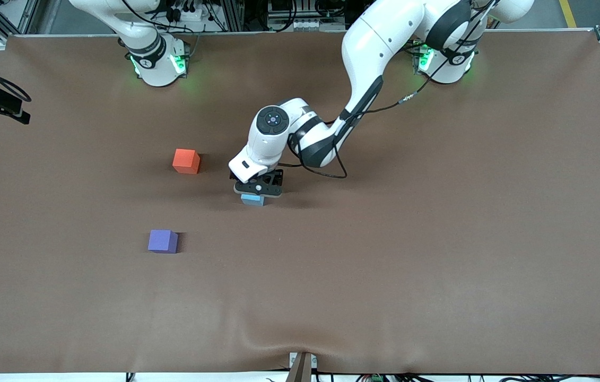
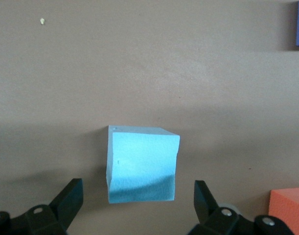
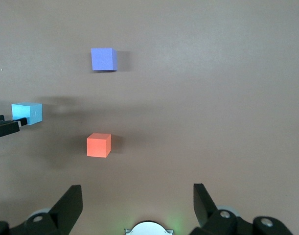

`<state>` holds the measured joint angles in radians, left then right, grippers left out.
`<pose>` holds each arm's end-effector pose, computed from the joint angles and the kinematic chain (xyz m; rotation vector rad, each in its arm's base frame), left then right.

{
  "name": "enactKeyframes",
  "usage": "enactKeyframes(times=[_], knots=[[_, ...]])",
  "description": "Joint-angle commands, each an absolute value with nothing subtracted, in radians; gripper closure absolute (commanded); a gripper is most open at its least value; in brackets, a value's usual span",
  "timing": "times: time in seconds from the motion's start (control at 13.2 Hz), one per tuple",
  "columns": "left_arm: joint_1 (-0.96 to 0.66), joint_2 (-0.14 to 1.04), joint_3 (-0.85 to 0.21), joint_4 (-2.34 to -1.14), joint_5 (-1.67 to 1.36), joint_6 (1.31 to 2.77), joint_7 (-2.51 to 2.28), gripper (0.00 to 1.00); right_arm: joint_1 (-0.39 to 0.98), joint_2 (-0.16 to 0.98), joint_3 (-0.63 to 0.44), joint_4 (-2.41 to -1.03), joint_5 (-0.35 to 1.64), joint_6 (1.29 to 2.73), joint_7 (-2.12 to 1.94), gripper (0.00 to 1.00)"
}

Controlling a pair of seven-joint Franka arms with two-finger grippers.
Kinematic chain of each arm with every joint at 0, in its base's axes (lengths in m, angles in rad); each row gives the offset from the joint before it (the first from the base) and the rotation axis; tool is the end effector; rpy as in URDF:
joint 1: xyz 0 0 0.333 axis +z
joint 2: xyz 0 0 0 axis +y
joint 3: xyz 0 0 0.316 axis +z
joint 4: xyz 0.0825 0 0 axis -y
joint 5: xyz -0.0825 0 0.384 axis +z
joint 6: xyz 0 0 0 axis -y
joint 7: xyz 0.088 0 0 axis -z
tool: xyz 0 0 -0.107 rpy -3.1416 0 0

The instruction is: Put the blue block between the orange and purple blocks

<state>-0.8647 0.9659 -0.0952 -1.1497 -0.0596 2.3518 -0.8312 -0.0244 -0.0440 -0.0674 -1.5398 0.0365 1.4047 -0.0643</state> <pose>0.4718 -0.6323 0.2350 2.8780 -0.0596 0.0808 0.5213 -0.0445 0.6488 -3.0922 0.0354 0.1359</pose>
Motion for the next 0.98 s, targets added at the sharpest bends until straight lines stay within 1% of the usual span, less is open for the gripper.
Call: enactKeyframes(times=[0.0, 0.08, 0.15, 0.23, 0.45, 0.6, 0.75, 0.91], knots=[[-0.868, 0.875, -0.029, -1.14, -0.071, 2.214, -0.845, 0.0, -0.031, -0.043, -0.063, -1.529, 0.044, 1.394, -0.06, 0.0], [-0.859, 0.826, -0.014, -1.144, -0.068, 2.176, -0.841, 0.0, -0.031, -0.044, -0.063, -1.529, 0.044, 1.393, -0.06, 0.0], [-0.829, 0.772, -0.006, -1.153, -0.063, 2.163, -0.835, 0.0, -0.034, -0.043, -0.063, -1.529, 0.044, 1.393, -0.06, 0.0], [-0.786, 0.721, -0.006, -1.176, -0.061, 2.116, -0.831, 0.0, -0.034, -0.043, -0.063, -1.529, 0.044, 1.394, -0.06, 0.0], [-0.651, 0.557, -0.006, -1.225, -0.06, 1.894, -0.749, 0.0, -0.035, -0.043, -0.063, -1.529, 0.044, 1.393, -0.058, 0.0], [-0.539, 0.473, -0.005, -1.241, -0.051, 1.745, -0.645, 0.0, -0.037, -0.041, -0.064, -1.529, 0.044, 1.393, -0.058, 0.0], [-0.433, 0.399, -0.005, -1.241, -0.02, 1.636, -0.518, 0.0, -0.041, -0.035, -0.066, -1.532, 0.043, 1.393, -0.057, 0.0], [-0.329, 0.338, -0.008, -1.247, -0.02, 1.563, -0.416, 0.0, -0.029, -0.034, -0.064, -1.529, 0.044, 1.393, -0.058, 0.0]])
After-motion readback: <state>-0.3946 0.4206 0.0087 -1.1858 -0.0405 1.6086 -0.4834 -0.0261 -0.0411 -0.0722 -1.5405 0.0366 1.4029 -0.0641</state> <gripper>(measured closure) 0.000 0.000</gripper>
